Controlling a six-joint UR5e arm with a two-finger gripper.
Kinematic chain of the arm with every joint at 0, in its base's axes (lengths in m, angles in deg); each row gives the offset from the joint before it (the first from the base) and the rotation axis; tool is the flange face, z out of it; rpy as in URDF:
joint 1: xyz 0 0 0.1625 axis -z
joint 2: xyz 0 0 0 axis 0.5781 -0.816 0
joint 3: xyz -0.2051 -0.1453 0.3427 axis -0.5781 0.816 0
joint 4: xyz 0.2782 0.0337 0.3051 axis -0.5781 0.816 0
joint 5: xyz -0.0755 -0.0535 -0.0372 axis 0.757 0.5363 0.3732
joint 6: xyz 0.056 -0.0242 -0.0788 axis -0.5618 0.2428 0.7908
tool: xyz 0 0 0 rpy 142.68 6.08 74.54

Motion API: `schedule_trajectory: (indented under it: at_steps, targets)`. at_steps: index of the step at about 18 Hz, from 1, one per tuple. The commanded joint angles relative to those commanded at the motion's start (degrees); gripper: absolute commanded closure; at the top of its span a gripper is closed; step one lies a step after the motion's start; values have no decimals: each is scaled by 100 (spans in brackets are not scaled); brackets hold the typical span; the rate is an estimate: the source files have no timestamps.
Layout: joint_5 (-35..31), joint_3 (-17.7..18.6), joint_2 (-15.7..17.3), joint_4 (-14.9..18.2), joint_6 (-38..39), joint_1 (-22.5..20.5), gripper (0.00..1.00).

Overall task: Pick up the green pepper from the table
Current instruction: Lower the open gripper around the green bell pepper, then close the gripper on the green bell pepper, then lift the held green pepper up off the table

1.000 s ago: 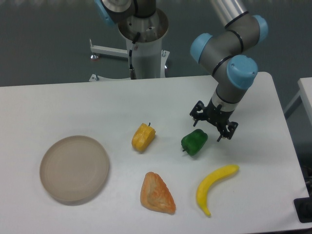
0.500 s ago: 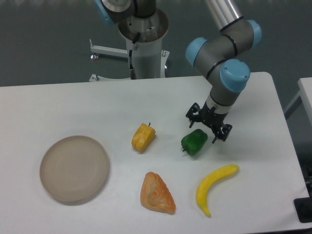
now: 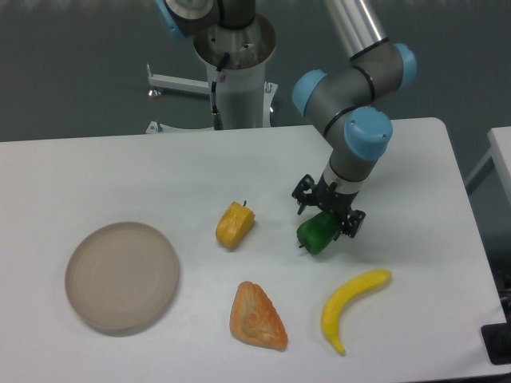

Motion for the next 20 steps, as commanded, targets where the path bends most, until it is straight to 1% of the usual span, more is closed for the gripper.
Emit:
schedule_trajectory:
  at_steps: [1, 3, 5, 6, 7, 10, 15, 17, 19, 20]
  targets:
    - [0, -9, 0, -18, -35, 0, 6]
    - [-9, -53, 0, -18, -61, -9, 38]
    - [-17, -97, 0, -9, -70, -9, 59]
    - [-18, -114, 0, -18, -88, -9, 66]
    - [-26, -123, 9, -18, -88, -17, 70]
    - [-61, -220, 61, -9, -97, -18, 72]
    - [-88, -588, 246, 61, -105, -18, 71]
    - [-88, -729, 307, 87, -219, -26, 71]
    - [-131, -913, 360, 315, -465, -35, 71]
    - [-271, -1027, 386, 464, -544, -44, 71]
